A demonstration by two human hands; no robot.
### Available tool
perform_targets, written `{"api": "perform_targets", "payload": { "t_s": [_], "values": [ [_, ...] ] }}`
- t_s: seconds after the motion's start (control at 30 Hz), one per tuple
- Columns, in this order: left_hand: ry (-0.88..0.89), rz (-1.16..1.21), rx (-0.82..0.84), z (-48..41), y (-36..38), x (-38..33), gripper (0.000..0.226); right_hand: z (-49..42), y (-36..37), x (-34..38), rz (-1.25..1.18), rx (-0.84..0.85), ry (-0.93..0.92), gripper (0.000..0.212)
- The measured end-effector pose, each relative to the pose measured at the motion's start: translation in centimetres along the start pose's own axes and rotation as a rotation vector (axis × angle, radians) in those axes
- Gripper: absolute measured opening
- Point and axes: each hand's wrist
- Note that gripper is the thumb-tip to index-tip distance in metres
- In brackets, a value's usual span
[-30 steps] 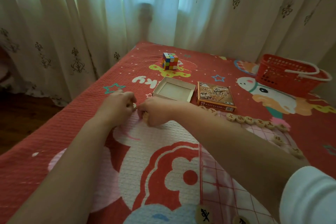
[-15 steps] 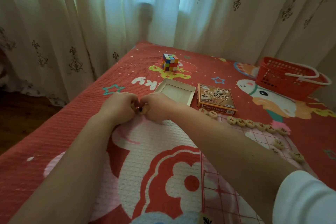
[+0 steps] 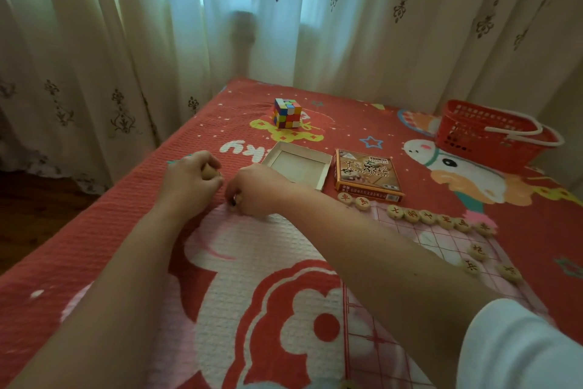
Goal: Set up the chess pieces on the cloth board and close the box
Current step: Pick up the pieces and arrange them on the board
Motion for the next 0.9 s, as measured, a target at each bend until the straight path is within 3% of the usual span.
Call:
{"api": "perform_targets", "payload": {
  "t_s": [0.17, 0.23, 0.37, 0.5, 0.63, 0.77, 0.9],
  "values": [
    [-0.521, 0.745, 0.047, -0.1, -0.1, -0.7, 0.015, 0.2, -0.1, -0.1, -0.019, -0.009, 0.010, 0.020],
    [-0.669, 0.933, 0.035, -0.3, 0.0, -0.7, 0.013, 0.6, 0.0, -0.1, -0.077, -0.039, 0.011, 0.020],
    [-0.845, 1.152, 0.131, -0.2, 0.6, -1.1, 0.019, 2.3, 0.4, -1.1, -0.218, -0.129, 0.066, 0.021],
    [-1.009, 1.350, 0.182, 0.1, 1.2, -2.0, 0.032, 4.5, -1.6, -3.0, -0.542, -0.294, 0.161, 0.022],
    [-1.151, 1.526, 0.289, 0.9, 1.8, -3.8, 0.036, 5.2, -3.7, -3.1, -0.523, -0.496, -0.031, 0.028],
    [-1.184, 1.595, 0.353, 2.0, 2.5, -5.8, 0.040, 5.3, -3.2, -2.0, -0.399, -0.459, -0.251, 0.028],
    [-1.210, 1.627, 0.334, 2.7, 2.6, -5.6, 0.038, 5.2, -2.3, -1.8, -0.401, -0.448, -0.280, 0.028]
  ]
}}
Point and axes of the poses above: each hand's wrist, its own z-axis away from the middle knuckle, its own y-axis out of the palm, x = y × z, and after that the axes turned 8 degrees about -x, right-handed
